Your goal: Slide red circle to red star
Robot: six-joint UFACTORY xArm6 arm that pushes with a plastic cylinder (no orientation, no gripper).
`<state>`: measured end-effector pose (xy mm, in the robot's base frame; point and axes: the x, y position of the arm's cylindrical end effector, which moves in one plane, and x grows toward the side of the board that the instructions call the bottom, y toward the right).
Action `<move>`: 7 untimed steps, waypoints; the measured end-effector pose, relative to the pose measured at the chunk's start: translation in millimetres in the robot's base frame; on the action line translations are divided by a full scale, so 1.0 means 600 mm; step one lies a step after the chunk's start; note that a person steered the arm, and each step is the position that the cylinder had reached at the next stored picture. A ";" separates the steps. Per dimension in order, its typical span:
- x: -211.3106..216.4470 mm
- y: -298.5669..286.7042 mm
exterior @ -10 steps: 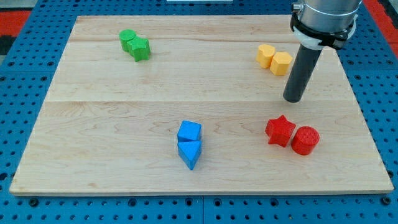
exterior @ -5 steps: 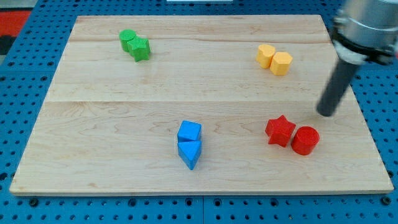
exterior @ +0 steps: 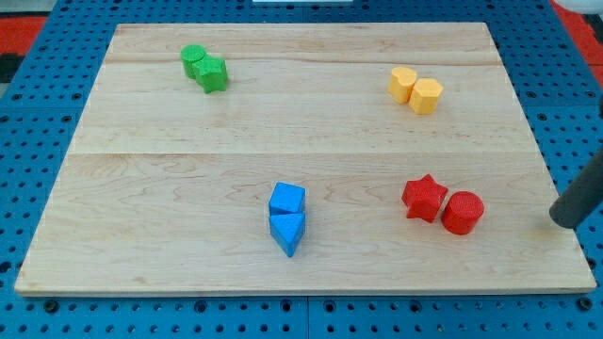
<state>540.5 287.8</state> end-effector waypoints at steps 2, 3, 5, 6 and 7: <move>0.000 0.024; 0.000 0.024; 0.000 0.024; 0.000 0.024; -0.002 -0.002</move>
<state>539.3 286.9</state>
